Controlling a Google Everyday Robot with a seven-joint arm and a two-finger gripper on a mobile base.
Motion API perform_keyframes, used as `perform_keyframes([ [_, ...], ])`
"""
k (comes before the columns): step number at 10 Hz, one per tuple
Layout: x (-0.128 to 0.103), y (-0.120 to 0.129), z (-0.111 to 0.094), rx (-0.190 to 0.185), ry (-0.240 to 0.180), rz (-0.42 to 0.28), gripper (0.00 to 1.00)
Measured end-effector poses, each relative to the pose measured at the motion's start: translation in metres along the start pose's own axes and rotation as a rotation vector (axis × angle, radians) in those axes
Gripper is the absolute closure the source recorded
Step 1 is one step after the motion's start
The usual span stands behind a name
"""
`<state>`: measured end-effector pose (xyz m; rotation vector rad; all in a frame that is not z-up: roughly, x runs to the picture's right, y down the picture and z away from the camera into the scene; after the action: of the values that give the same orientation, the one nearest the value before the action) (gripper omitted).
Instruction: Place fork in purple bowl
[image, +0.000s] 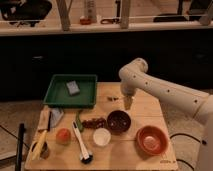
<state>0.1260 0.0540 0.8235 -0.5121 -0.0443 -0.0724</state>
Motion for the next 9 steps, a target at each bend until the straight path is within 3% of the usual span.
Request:
perform_keyframes([
  [5, 0.001, -0.022, 0.015, 0.011, -0.008, -0.154, 0.20],
  [9, 0.002, -0.035, 0.037, -0.011, -0.037, -0.214, 0.20],
])
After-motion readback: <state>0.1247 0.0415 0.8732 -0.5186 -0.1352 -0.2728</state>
